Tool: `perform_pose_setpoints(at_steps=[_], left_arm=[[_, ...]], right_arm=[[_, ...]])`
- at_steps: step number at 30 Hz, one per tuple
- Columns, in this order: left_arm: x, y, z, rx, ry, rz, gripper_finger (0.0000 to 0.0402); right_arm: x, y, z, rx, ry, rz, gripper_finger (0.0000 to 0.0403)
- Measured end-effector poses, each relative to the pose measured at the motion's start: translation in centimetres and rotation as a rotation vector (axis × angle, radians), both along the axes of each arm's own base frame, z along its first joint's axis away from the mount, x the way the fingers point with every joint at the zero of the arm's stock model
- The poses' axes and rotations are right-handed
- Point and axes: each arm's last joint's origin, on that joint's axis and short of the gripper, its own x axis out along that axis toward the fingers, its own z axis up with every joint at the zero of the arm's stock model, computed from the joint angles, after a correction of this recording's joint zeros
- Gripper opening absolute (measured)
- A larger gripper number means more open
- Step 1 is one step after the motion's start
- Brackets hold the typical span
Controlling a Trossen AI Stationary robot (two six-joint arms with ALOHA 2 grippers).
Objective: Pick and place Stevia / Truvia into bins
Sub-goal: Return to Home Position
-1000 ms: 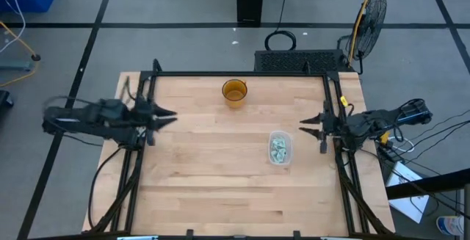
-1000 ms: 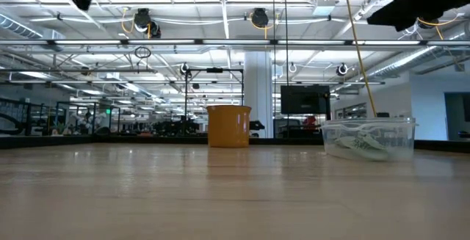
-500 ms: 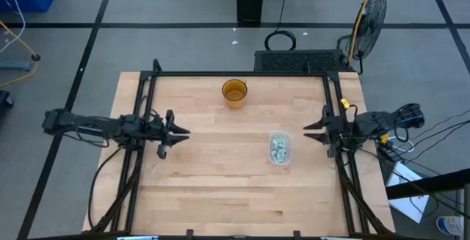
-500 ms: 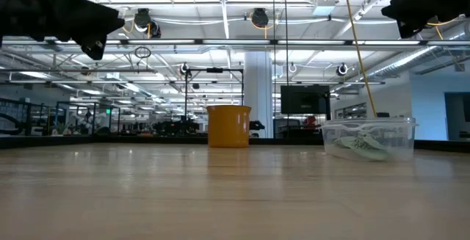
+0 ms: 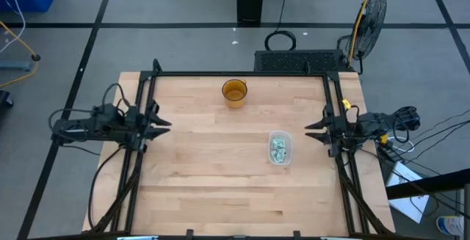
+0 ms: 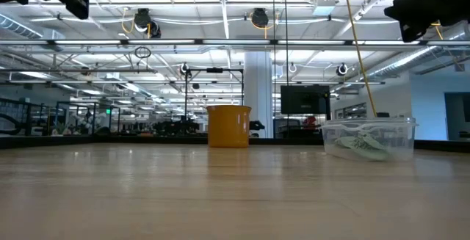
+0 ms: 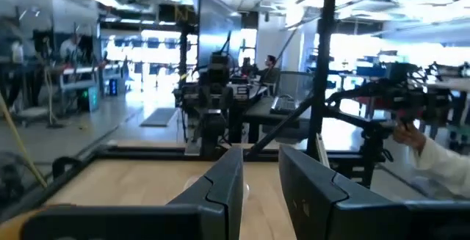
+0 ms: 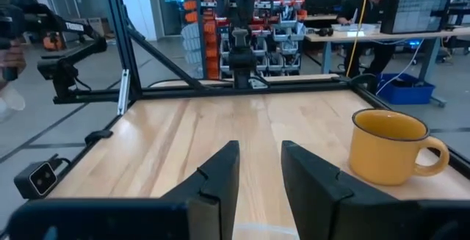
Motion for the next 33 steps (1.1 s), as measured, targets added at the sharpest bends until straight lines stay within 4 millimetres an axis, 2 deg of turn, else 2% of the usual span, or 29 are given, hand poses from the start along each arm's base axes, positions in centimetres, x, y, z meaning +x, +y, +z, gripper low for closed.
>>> perform_pose_setpoints(at_steps=[3,14,19,28,33], left_arm=[[-0.3,0.0,-0.6,0.020,-0.014,0.000,0.0093],[1.8,0.0,-6.9,-0.080,-0.021,0.009,0.0093],[1.8,0.1,-6.9,-0.082,-0.004,0.026,0.0093],[1.0,0.0,-3.9,-0.039,-0.044,-0.013,0.0093],[0.7,-0.1,-3.3,0.015,-0.108,-0.063,0.0093]], right_arm=[[0.2,0.0,-0.6,0.001,-0.002,-0.005,0.0098],[1.0,0.3,-2.2,0.038,-0.028,-0.006,0.0095],[1.0,0.3,-2.3,0.029,-0.026,-0.005,0.0094],[0.9,0.3,-2.5,0.033,-0.006,-0.008,0.0094],[0.8,0.2,-2.8,0.030,0.019,-0.026,0.0096]])
